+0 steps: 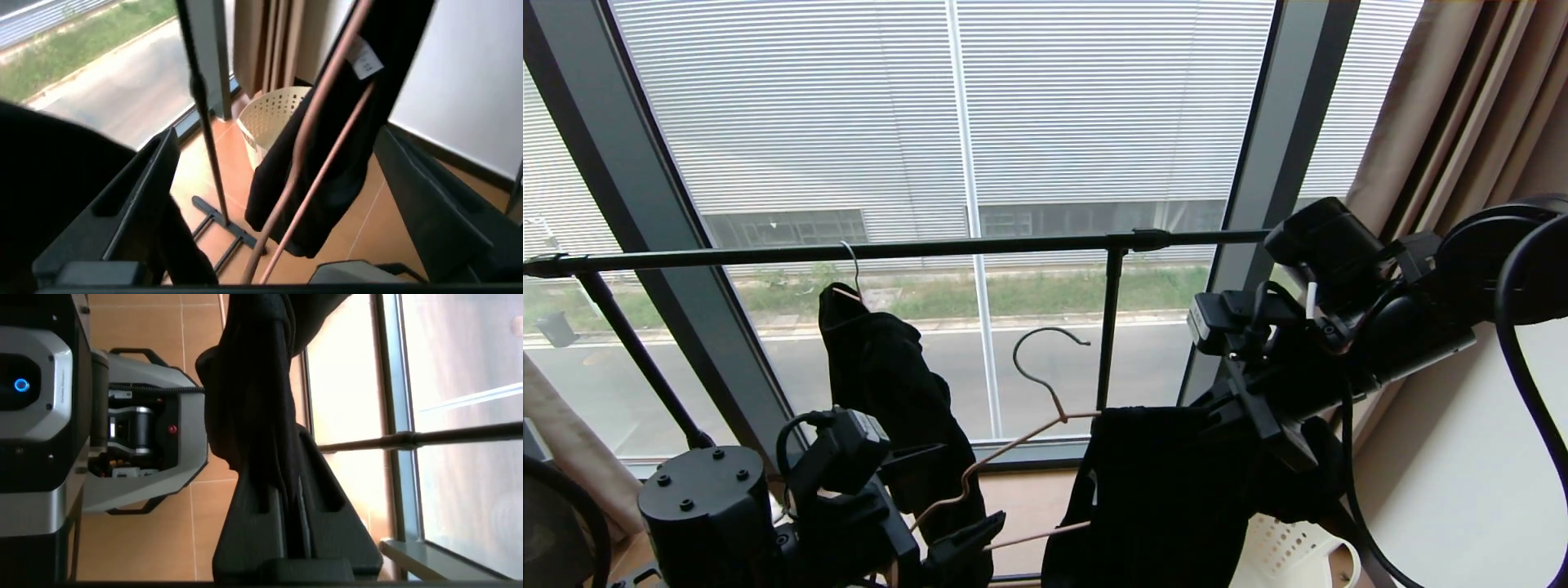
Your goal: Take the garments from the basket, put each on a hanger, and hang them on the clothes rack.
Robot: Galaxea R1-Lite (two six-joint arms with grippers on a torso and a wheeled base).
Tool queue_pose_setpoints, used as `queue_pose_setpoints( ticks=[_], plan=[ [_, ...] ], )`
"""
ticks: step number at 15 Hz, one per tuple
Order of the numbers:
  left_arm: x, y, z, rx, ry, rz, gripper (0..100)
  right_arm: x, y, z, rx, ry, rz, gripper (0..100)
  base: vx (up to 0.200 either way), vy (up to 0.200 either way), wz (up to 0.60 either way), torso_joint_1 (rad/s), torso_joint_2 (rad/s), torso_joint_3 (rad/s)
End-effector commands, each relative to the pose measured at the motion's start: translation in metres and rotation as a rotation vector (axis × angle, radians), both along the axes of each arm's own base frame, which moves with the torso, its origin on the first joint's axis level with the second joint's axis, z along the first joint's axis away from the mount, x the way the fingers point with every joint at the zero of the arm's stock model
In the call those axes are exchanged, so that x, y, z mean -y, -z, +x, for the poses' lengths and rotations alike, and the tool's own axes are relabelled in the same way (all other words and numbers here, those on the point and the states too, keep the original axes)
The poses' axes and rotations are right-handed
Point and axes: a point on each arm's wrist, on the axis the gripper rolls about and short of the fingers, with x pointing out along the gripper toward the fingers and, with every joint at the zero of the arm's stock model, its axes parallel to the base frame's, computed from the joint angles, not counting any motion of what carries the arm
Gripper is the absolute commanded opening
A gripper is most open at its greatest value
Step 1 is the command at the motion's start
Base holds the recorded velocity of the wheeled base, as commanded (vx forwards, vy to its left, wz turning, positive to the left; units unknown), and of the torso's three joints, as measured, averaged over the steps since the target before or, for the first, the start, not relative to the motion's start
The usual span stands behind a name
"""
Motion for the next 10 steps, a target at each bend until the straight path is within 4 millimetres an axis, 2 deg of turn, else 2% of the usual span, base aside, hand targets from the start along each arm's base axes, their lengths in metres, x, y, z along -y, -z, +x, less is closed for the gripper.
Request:
queue_pose_setpoints(
  ticks=[1, 3, 5, 10],
  plan=[
    [-0.011, -0.009, -0.001, -0.01, -0.065, -0.054, 100, 0.002, -0.011, -0.003, 0.016, 0.037, 0.011, 0, 0.0, 0.0, 0.0, 0.0, 0.0, 0.0],
    [-0.02, -0.003, -0.009, -0.171, -0.126, -0.142, 100, 0.004, -0.027, -0.006, -0.001, 0.166, 0.021, 0, 0.0, 0.0, 0.0, 0.0, 0.0, 0.0],
    [-0.019, 0.0, -0.008, -0.278, -0.158, -0.223, 100, 0.006, -0.037, -0.009, 0.012, 0.226, 0.056, 0, 0.0, 0.0, 0.0, 0.0, 0.0, 0.0],
    [-0.013, 0.012, -0.005, -0.374, -0.161, -0.236, 100, 0.015, -0.056, -0.02, 0.019, 0.316, 0.145, 0, 0.0, 0.0, 0.0, 0.0, 0.0, 0.0]
  ],
)
